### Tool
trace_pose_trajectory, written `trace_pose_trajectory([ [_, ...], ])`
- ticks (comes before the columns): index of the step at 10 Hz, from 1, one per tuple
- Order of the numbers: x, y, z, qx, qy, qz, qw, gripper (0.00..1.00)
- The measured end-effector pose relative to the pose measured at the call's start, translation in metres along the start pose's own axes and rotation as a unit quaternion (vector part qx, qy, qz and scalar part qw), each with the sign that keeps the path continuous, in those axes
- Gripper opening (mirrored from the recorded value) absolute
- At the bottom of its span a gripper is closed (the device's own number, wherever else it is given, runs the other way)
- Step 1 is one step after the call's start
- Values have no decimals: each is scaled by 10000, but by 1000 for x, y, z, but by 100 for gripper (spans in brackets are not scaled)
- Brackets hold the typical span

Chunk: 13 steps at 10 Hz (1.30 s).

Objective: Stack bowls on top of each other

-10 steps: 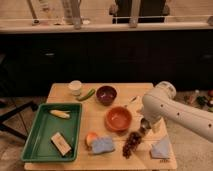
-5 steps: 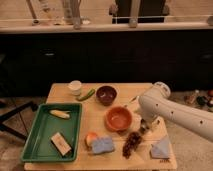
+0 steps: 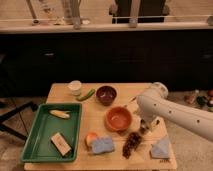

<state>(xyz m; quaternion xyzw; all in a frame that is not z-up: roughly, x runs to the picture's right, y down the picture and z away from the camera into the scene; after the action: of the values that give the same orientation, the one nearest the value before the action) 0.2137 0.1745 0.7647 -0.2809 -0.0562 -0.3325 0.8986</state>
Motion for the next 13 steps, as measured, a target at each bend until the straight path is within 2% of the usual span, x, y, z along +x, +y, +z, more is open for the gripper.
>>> trace_pose_trajectory([
  [3, -8, -10, -10, -68, 152, -442, 9989, 80],
  [5, -9, -14, -17, 128, 90, -843, 9963, 80],
  [6, -6, -15, -19, 313, 40, -1101, 9934, 80],
  [7, -5, -19, -20, 421, -10, -1334, 9902, 80],
  [11, 0, -29, -21, 625, -114, -1895, 9798, 80],
  [13, -2, -39, -21, 703, -137, -2237, 9720, 80],
])
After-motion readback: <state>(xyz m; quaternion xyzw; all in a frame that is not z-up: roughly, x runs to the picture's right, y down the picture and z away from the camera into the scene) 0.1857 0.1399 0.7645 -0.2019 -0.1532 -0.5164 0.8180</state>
